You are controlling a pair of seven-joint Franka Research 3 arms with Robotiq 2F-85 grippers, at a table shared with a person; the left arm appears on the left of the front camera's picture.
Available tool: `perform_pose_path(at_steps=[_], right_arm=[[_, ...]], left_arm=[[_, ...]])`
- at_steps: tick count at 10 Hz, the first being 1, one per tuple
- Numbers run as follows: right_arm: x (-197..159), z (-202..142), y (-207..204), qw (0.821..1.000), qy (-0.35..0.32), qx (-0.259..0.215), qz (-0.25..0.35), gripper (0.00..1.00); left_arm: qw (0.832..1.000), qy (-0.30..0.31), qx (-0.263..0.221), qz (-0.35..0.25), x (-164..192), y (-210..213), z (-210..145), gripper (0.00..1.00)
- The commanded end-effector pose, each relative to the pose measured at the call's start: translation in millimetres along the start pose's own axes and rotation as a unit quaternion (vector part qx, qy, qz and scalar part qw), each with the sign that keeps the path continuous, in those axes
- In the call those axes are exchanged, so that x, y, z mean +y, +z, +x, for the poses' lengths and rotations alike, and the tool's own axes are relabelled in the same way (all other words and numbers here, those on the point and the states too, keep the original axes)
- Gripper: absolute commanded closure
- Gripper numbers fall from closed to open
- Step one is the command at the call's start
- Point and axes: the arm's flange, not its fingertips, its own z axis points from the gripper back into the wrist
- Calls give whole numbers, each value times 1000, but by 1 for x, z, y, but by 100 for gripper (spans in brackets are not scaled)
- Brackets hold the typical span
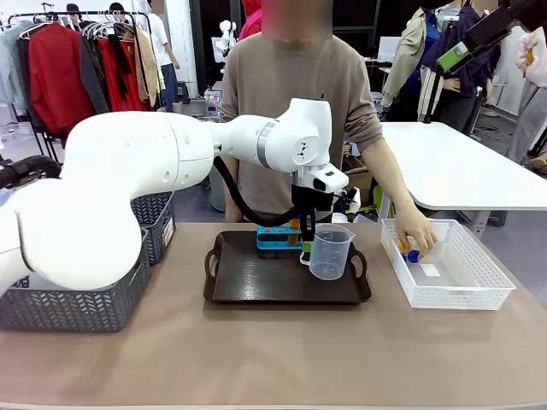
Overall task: Prepare the laboratory tools.
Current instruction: Pick up one Large Measuring Cup and place it on the Handle tray.
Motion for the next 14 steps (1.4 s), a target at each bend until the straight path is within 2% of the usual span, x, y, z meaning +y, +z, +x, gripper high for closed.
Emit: perform_pose_path(at_steps=[1,7,8,12,13,14], right_arm=[[2,0,1,1000,0,-1,-2,0],[2,0,1,1000,0,-1,-2,0],[2,0,1,1000,0,-1,-2,0],[2,0,1,1000,0,-1,-2,0],[2,0,1,1000,0,-1,-2,0],[2,0,1,1000,0,-1,-2,0]], left_arm=[[1000,-2,-6,12,9,5,-2,100],[1000,7,-10,7,11,-7,-11,100],[1000,7,-10,6,11,-7,-11,86],[1000,9,-11,10,6,2,-14,8],[1000,10,-13,10,5,6,-15,0],[1000,12,-13,5,2,11,-16,0]])
